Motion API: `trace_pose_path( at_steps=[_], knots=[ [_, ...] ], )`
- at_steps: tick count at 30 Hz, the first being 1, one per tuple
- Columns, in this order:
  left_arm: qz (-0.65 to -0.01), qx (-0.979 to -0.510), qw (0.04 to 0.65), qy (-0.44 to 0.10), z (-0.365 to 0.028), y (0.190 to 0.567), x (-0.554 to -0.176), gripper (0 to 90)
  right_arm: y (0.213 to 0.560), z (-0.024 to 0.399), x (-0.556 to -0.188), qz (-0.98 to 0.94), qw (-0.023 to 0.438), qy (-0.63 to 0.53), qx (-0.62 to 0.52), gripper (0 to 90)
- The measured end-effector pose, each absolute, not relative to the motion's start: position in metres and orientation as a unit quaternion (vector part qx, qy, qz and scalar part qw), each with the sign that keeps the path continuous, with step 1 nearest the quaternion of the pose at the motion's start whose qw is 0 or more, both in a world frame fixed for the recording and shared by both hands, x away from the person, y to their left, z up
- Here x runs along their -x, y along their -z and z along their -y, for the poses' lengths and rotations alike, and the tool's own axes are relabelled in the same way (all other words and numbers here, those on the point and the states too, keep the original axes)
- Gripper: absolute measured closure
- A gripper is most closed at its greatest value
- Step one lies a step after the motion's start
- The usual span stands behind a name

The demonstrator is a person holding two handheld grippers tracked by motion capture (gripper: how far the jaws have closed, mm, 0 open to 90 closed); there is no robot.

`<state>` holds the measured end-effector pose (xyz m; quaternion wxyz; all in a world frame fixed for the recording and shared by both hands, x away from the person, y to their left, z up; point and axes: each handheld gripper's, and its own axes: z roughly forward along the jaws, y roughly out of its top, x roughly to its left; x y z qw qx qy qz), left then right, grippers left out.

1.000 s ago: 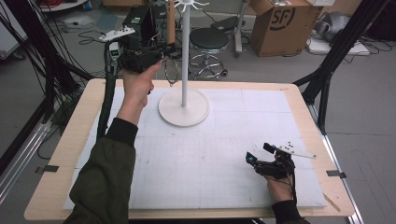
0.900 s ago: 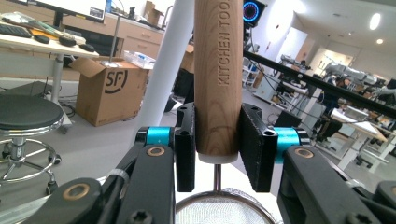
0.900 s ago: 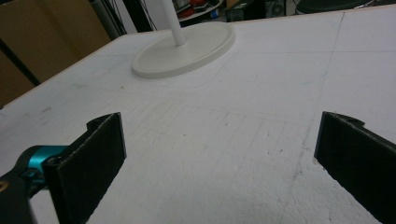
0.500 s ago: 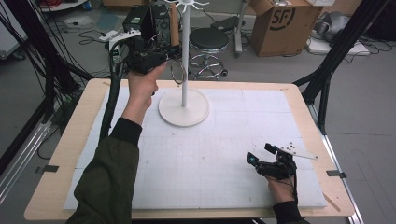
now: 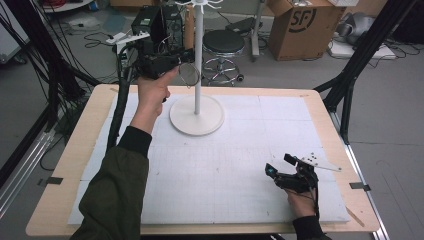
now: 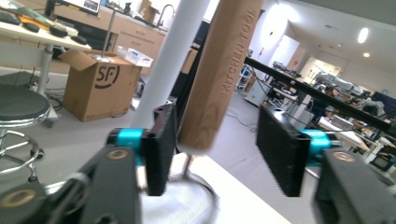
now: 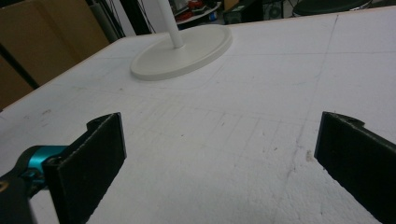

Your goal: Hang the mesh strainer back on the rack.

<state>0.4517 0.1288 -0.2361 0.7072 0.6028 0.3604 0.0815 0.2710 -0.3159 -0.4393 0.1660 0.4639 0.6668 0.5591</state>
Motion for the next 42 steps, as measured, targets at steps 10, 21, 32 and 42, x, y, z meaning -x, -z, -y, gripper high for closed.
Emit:
trace_pose_path(
  at_steps=[10, 21, 32, 42],
  knots=[
    [-0.363, -0.599, 0.706, -0.107, -0.147, 0.248, -0.441, 30.3, 0.440, 0.315, -0.272, -0.669, 0.169, -0.557, -0.462, 0.9],
    [-0.356, -0.602, 0.703, -0.129, -0.166, 0.271, -0.403, 26.1, 0.435, 0.308, -0.266, -0.675, 0.175, -0.556, -0.452, 0.9],
    [-0.345, -0.608, 0.704, -0.126, -0.179, 0.292, -0.377, 25.9, 0.433, 0.304, -0.266, -0.677, 0.174, -0.558, -0.448, 0.9],
    [-0.337, -0.605, 0.710, -0.129, -0.190, 0.320, -0.359, 23.5, 0.433, 0.303, -0.266, -0.679, 0.176, -0.554, -0.448, 0.9]
  ],
)
